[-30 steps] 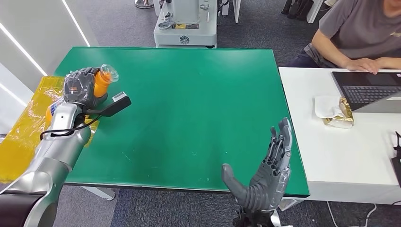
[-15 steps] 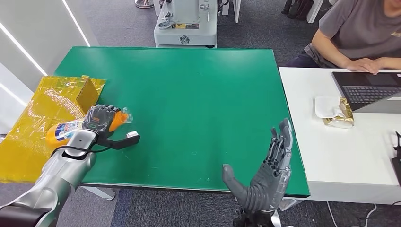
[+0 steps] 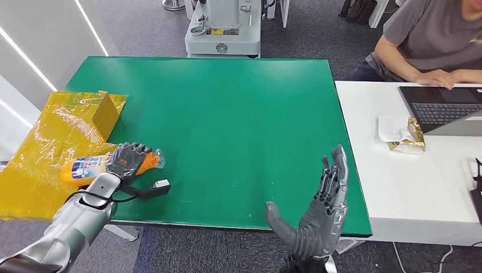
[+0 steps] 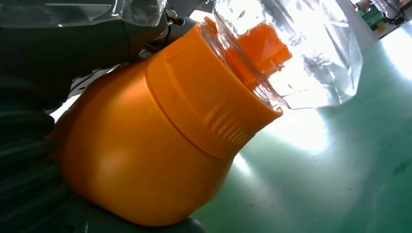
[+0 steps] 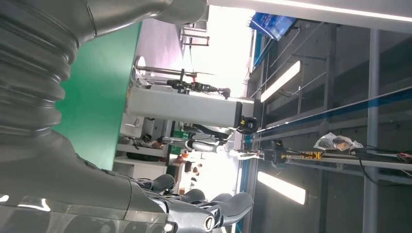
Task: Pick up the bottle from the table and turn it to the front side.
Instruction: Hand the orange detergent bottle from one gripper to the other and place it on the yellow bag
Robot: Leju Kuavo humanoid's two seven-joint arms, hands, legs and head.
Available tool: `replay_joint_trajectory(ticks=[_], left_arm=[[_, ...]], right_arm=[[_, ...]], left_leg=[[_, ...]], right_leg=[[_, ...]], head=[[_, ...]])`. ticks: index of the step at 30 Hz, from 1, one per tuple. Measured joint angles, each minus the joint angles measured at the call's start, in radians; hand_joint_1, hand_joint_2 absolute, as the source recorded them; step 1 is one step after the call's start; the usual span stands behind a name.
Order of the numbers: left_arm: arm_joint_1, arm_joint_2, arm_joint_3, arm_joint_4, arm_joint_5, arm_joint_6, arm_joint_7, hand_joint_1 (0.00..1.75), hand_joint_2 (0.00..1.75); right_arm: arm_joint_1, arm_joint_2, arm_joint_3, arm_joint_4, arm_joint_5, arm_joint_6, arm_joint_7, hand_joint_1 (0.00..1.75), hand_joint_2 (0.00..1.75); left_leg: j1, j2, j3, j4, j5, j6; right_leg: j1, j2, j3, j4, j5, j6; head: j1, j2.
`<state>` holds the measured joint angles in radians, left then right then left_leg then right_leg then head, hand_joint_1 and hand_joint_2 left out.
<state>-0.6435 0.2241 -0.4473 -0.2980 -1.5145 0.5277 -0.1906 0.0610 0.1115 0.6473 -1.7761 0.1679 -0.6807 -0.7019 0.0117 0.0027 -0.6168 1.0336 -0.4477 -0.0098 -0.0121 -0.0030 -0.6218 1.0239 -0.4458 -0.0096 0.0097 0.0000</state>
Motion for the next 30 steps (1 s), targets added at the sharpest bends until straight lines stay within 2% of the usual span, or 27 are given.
replay_joint_trajectory(ticks=[11, 30], left_arm=[[0.004, 0.01, -0.036, 0.003, 0.0, 0.042, 0.018, 1.75, 1.75], [-0.011, 0.024, -0.284, 0.008, 0.0, 0.163, 0.204, 1.75, 1.75]], right_arm=[[0.0, -0.01, 0.013, 0.0, -0.009, 0.0, 0.0, 0.0, 1.75], [-0.004, -0.014, 0.024, 0.001, -0.012, 0.0, 0.0, 0.0, 1.75]], left_leg=[[0.0, 0.0, 0.0, 0.0, 0.0, 0.0], [0.0, 0.0, 0.0, 0.0, 0.0, 0.0]], right_leg=[[0.0, 0.0, 0.0, 0.0, 0.0, 0.0], [0.0, 0.0, 0.0, 0.0, 0.0, 0.0]], head=[[0.0, 0.0], [0.0, 0.0]])
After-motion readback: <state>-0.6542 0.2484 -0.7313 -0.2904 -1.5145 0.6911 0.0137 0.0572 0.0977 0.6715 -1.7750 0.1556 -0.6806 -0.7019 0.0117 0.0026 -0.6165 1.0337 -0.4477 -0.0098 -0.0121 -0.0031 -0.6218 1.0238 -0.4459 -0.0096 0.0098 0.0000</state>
